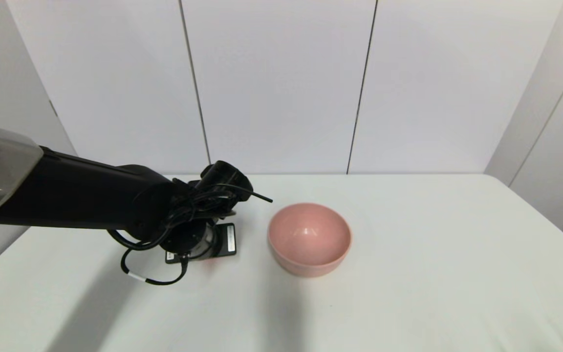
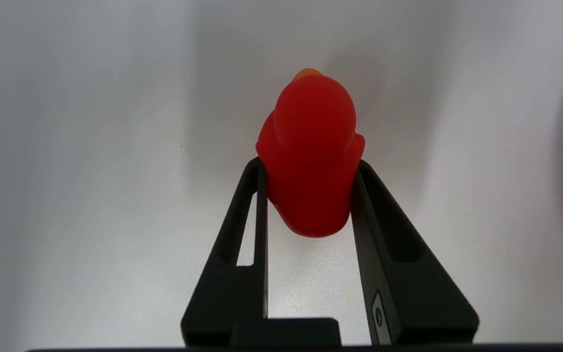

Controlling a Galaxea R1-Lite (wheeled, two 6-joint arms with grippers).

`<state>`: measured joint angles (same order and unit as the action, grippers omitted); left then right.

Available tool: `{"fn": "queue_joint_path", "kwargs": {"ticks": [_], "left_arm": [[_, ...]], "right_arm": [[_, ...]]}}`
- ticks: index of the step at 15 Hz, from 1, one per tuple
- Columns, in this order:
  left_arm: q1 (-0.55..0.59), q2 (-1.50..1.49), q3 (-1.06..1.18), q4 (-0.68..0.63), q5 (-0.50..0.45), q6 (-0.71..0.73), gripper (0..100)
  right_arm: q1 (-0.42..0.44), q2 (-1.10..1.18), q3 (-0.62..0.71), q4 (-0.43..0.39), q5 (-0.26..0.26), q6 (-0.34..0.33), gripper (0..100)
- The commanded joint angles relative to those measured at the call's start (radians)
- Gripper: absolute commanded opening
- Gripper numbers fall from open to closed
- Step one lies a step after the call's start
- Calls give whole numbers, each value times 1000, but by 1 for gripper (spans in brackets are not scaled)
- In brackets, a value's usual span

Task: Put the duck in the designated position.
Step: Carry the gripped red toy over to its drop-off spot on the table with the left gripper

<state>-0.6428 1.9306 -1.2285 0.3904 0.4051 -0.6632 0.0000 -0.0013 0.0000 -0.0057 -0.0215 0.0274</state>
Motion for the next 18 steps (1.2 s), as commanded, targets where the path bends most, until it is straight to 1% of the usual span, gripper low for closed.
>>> {"fn": "queue_joint_path", "kwargs": {"ticks": [1, 7, 11, 18], "left_arm": [[0, 18, 0, -19, 31, -6, 0], [-6, 41, 3, -88, 46, -15, 0], [-6, 53, 1, -88, 70, -18, 0], [-6, 51, -2, -88, 73, -18, 0]], "right_arm": [[0, 1, 0, 0, 0, 0, 100], [0, 1, 0, 0, 0, 0, 100], [0, 1, 0, 0, 0, 0, 100], [0, 1, 0, 0, 0, 0, 100]]}}
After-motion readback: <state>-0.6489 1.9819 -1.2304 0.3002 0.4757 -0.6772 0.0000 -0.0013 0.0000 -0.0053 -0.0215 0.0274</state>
